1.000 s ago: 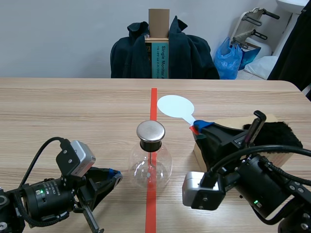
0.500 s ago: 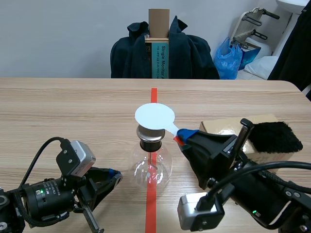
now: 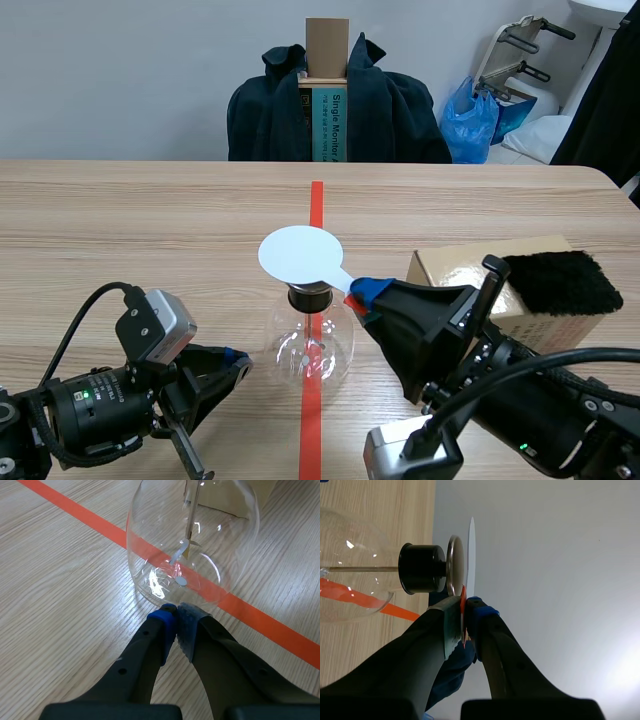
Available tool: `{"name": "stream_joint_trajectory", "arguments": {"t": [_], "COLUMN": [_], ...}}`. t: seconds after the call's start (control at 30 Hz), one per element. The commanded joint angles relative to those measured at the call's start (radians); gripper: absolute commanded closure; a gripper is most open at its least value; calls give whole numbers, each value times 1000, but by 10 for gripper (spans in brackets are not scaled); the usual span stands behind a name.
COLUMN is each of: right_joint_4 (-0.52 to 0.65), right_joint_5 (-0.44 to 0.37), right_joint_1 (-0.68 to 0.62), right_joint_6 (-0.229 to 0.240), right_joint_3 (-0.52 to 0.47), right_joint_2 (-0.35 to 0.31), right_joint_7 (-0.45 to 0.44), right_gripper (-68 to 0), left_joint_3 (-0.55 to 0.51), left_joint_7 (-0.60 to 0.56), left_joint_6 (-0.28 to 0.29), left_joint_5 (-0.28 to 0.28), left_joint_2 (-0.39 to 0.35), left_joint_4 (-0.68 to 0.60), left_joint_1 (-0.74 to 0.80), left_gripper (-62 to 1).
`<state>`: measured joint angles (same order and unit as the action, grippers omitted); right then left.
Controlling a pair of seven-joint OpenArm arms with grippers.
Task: Do the electroscope experiment.
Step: 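Move the plate toward and away from the electroscope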
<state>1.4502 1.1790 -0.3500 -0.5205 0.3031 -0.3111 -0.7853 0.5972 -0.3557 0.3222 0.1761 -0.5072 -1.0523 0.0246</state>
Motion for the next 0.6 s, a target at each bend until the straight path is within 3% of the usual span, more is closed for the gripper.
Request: {"name": "stream_joint_trajectory", "arguments": {"t": [0.0,0.2,0.57], "right_joint_4": [22,22,22], "right_joint_5": [-11,-11,-11], "right_joint_1": [-2,-2,-8], "right_joint_6": [-15,-23,-60], "right_joint_3": [-7,-7,-8], "right_joint_2": [-13,-13,-13], "right_joint_7": [-4,32,248], "right_gripper": [-7,-7,-7], "left_joint_3": [-2,-2,-2], "left_joint_7": [-17,-17,-17], "left_joint_6": [1,1,1], "left_joint_5": [10,10,10], "left_joint_2": [0,0,0], "left_joint_4": [-20,-20,-20], "left_joint_1": [-6,-6,-6], "left_gripper": [-30,-30,-30]}}
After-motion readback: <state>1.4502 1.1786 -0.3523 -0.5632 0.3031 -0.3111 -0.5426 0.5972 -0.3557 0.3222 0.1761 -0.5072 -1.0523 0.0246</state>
